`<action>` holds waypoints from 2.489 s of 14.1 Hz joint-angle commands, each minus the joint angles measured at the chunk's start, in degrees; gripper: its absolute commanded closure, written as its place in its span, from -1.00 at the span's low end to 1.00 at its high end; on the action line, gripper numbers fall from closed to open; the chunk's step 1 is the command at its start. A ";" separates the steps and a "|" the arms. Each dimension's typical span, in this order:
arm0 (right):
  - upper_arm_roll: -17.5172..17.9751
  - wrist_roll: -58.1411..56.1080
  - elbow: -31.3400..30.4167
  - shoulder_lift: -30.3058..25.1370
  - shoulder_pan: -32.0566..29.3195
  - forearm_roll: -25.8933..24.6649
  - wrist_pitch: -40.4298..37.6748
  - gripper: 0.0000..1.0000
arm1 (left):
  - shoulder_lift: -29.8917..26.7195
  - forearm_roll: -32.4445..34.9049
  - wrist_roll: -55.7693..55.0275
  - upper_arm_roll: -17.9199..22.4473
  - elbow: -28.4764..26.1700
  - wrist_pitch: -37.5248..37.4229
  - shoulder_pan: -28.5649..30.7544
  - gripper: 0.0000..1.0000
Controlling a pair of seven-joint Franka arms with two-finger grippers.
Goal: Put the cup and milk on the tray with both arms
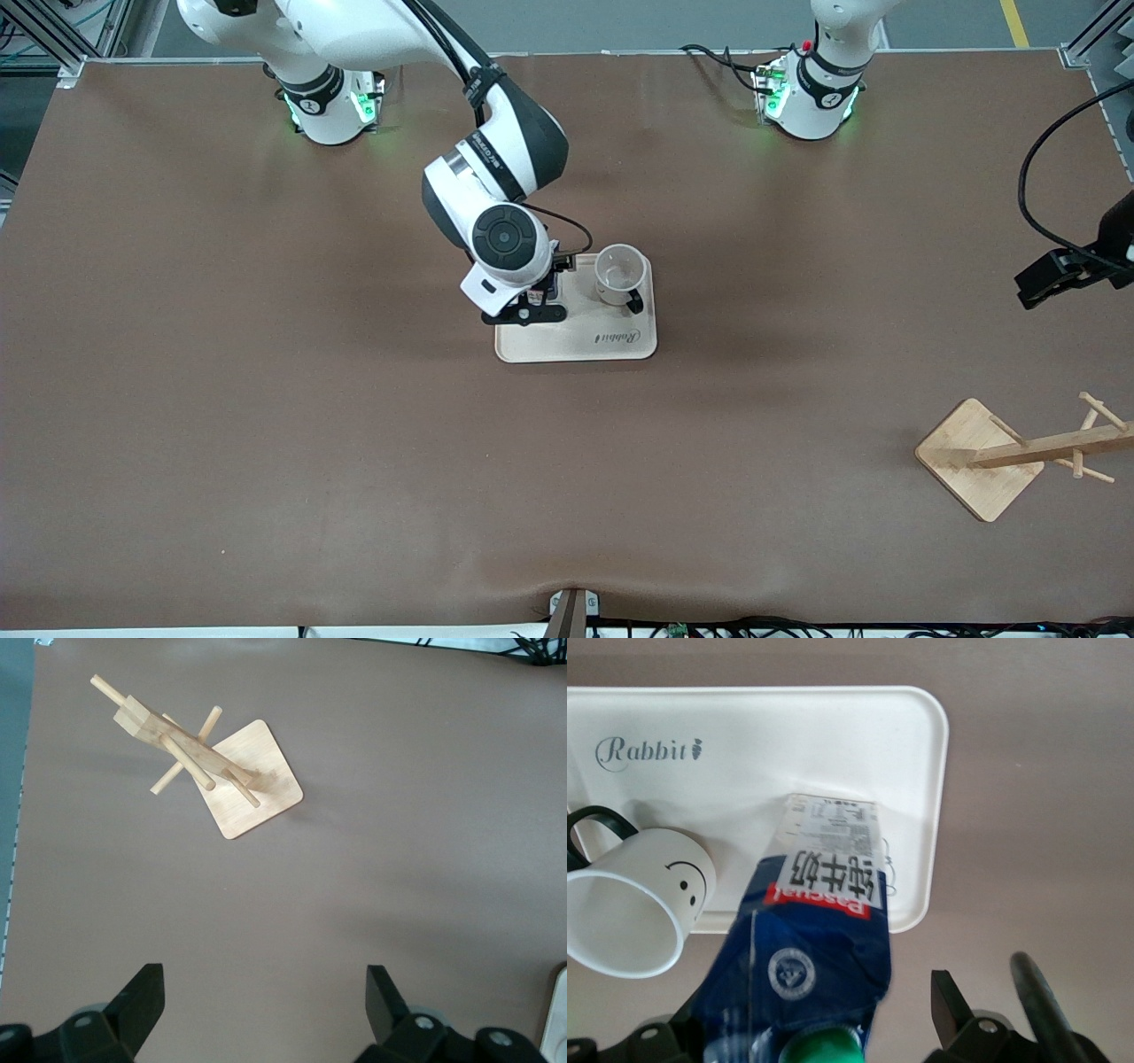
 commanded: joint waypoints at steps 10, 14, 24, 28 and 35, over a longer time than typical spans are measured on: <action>0.10 -0.36 12.24 -2.11 -6.07 1.52 -11.22 -1.00 | -12.48 -12.23 12.47 31.88 -5.62 -7.62 -25.95 -1.00; -0.17 -0.71 12.15 -6.40 -6.33 -1.10 -11.31 -1.00 | -14.33 -12.32 12.12 31.97 -7.03 -8.85 -26.76 -1.00; -1.75 -13.72 18.89 -7.65 -20.28 -7.88 -15.71 -1.00 | -13.46 -12.23 13.00 31.36 -6.68 -8.67 -26.67 -1.00; -1.66 -13.89 19.10 -13.51 -24.35 -7.97 -19.20 -1.00 | -13.37 -12.23 13.17 31.18 -6.86 -8.67 -26.67 -1.00; -1.75 -26.41 16.02 -16.88 -31.81 -9.29 -26.52 -1.00 | -13.28 -12.32 12.91 31.18 -6.94 -8.06 -26.67 -1.00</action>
